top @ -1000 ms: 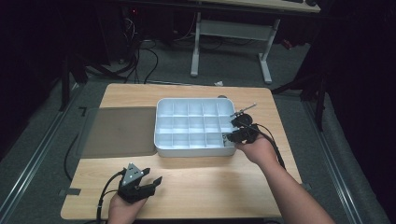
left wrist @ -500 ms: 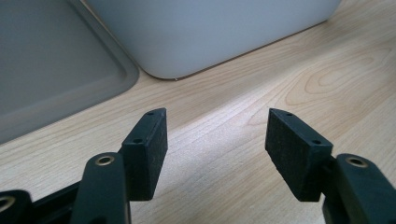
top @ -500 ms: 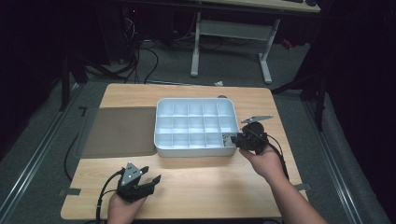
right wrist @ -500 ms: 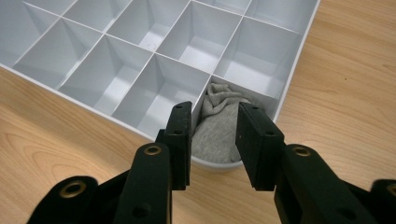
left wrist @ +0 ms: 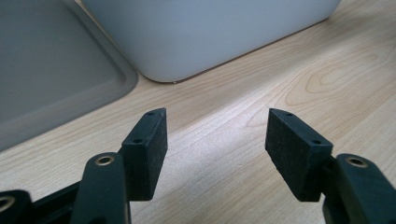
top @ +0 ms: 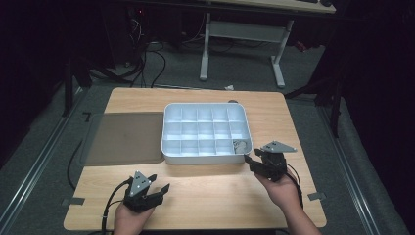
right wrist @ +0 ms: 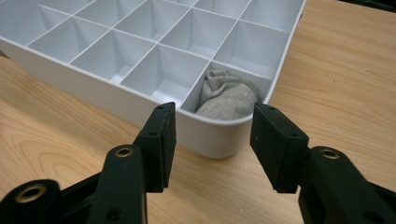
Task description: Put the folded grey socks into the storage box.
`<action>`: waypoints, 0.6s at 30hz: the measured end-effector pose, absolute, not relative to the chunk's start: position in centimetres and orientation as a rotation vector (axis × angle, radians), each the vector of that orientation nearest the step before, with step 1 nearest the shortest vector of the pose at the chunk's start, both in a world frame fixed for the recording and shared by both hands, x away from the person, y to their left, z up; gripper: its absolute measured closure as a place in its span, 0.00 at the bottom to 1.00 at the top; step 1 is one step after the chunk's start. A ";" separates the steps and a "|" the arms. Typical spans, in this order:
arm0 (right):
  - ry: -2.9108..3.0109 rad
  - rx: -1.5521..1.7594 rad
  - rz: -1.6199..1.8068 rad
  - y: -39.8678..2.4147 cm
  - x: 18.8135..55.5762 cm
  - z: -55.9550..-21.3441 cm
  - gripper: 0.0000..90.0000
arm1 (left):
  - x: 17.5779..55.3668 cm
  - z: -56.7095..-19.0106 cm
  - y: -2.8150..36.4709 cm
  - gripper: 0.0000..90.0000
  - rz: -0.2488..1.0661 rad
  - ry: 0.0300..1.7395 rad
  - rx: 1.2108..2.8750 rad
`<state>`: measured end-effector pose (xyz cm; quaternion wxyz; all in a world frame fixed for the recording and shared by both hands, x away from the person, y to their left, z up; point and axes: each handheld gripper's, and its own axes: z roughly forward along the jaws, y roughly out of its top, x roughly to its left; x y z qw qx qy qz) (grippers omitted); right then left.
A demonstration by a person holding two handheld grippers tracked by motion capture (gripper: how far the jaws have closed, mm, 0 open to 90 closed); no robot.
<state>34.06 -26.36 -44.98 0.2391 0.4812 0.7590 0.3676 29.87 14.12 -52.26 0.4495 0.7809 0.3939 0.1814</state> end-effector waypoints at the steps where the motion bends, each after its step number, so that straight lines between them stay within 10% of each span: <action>1: 2.065 1.312 1.013 -26.4 33.7 -45.3 0.56 | 29.8 -52.3 14.0 0.44 0.447 0.976 1.927; 18: 1.982 1.285 1.101 -26.3 28.5 -51.1 0.50 | 29.6 -52.4 13.9 0.44 0.432 0.969 1.932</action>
